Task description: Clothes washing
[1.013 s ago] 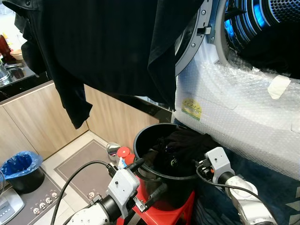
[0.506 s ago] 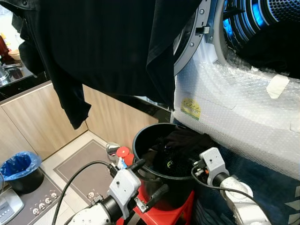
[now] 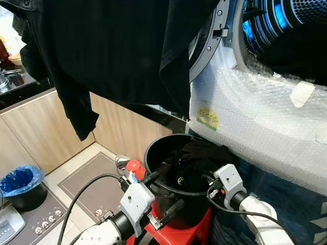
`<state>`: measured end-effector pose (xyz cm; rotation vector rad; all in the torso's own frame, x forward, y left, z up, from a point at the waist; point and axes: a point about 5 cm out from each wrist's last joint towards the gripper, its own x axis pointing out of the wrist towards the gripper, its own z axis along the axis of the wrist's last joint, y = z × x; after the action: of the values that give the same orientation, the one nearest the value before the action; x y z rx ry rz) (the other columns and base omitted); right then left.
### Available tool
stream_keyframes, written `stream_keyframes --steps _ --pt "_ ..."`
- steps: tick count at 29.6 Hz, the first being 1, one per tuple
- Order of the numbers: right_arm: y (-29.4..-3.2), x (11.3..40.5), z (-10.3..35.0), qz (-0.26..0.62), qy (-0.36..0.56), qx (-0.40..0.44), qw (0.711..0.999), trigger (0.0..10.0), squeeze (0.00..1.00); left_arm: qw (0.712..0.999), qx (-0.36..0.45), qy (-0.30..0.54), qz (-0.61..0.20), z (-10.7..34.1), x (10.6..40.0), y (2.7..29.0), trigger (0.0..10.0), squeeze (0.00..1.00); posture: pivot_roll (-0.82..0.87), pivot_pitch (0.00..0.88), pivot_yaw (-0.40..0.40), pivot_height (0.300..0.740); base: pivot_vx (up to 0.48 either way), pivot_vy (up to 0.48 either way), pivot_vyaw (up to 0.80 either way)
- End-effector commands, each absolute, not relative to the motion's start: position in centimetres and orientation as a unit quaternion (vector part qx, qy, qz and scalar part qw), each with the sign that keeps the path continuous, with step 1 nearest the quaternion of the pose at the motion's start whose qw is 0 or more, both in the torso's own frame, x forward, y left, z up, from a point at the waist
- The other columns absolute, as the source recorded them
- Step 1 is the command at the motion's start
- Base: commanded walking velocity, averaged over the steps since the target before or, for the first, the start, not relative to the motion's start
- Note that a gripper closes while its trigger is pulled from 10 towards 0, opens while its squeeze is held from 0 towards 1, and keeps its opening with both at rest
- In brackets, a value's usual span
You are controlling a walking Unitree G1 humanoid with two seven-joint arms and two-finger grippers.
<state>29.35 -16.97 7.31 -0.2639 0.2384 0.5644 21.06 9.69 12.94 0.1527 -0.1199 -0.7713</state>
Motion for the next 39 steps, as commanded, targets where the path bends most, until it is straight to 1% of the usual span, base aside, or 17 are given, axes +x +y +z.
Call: stream_keyframes --steps 1,4,12,16,17,18,22,23,25,29,32,35,37,39 --pt "-16.3 29.2 8.1 0.301 0.103 -0.118 0.941 0.0 0.0 0.922 0.07 -0.055 -0.378 12.8 21.2 9.6 10.0 0.0 -0.08 0.032 0.041 0.74 0.0 0.0 0.0" --pt "-16.1 28.8 8.8 0.324 0.092 -0.098 0.937 0.0 0.0 0.921 0.07 -0.055 -0.378 12.8 21.2 9.5 10.0 0.0 -0.08 0.03 0.04 0.74 0.0 0.0 0.0" --pt "-16.1 28.8 10.5 0.346 0.068 -0.048 0.935 0.0 0.0 0.921 0.07 -0.056 -0.379 12.8 21.3 9.4 10.0 0.0 -0.08 0.015 0.036 0.74 0.0 0.0 0.0" --pt "-16.6 29.2 12.2 0.353 0.042 -0.003 0.935 0.0 0.0 0.921 0.069 -0.059 -0.379 12.8 21.5 9.3 10.0 0.0 -0.08 0.004 0.032 0.74 0.0 0.0 0.0" --pt "-16.9 29.4 12.8 0.353 0.033 0.009 0.935 6.4 0.0 0.921 0.069 -0.059 -0.379 12.8 21.5 9.3 10.0 0.0 -0.08 0.003 0.031 0.74 0.0 0.0 0.0" --pt "-17.1 29.5 13.4 0.356 0.026 0.02 0.934 10.0 0.0 0.921 0.069 -0.06 -0.379 12.8 21.5 9.2 10.0 0.0 -0.08 0.002 0.03 0.74 0.0 0.0 0.0" --pt "-18.3 30.1 15.4 0.366 0.01 0.083 0.927 10.0 0.0 0.921 0.069 -0.063 -0.378 12.8 21.6 9.2 10.0 0.0 -0.08 0.0 0.027 0.74 0.0 0.0 0.0" --pt "-18.3 30.1 15.4 0.366 0.01 0.083 0.927 10.0 0.0 0.921 0.069 -0.063 -0.378 12.8 21.6 9.2 10.0 0.0 -0.08 0.0 0.027 0.74 0.0 0.0 0.0" --pt "-18.8 30.3 16.8 0.375 -0.015 0.101 0.921 10.0 0.0 0.921 0.066 -0.063 -0.378 12.8 21.6 9.1 10.0 0.0 -0.08 0.0 0.024 0.74 0.0 0.0 0.0" --pt "-19.3 30.3 17.7 0.388 -0.02 0.115 0.914 10.0 0.0 0.921 0.064 -0.063 -0.378 12.8 21.6 9.0 10.0 0.0 -0.08 0.0 0.022 0.74 0.0 0.0 0.0" --pt "-19.9 29.6 18.9 0.436 -0.033 0.131 0.89 10.0 0.0 0.922 0.061 -0.064 -0.377 12.8 21.6 8.9 10.0 0.0 -0.08 0.0 0.019 0.74 0.0 0.0 0.0" --pt "-20.9 29.0 19.4 0.467 -0.013 0.15 0.871 10.0 0.0 0.923 0.059 -0.063 -0.376 12.8 21.6 8.9 10.0 0.0 -0.08 0.0 0.019 0.74 0.0 0.0 0.0" --pt "-21.7 28.7 20.3 0.478 -0.031 0.155 0.864 10.0 0.0 0.923 0.058 -0.064 -0.375 12.8 21.6 8.9 10.0 0.0 -0.08 0.0 0.019 0.74 0.0 0.0 0.0" --pt "-22.6 28.1 22.2 0.497 -0.065 0.159 0.851 10.0 0.0 0.923 0.057 -0.064 -0.374 12.7 21.6 8.9 10.0 0.0 -0.08 0.0 0.019 0.74 0.0 0.0 0.0"
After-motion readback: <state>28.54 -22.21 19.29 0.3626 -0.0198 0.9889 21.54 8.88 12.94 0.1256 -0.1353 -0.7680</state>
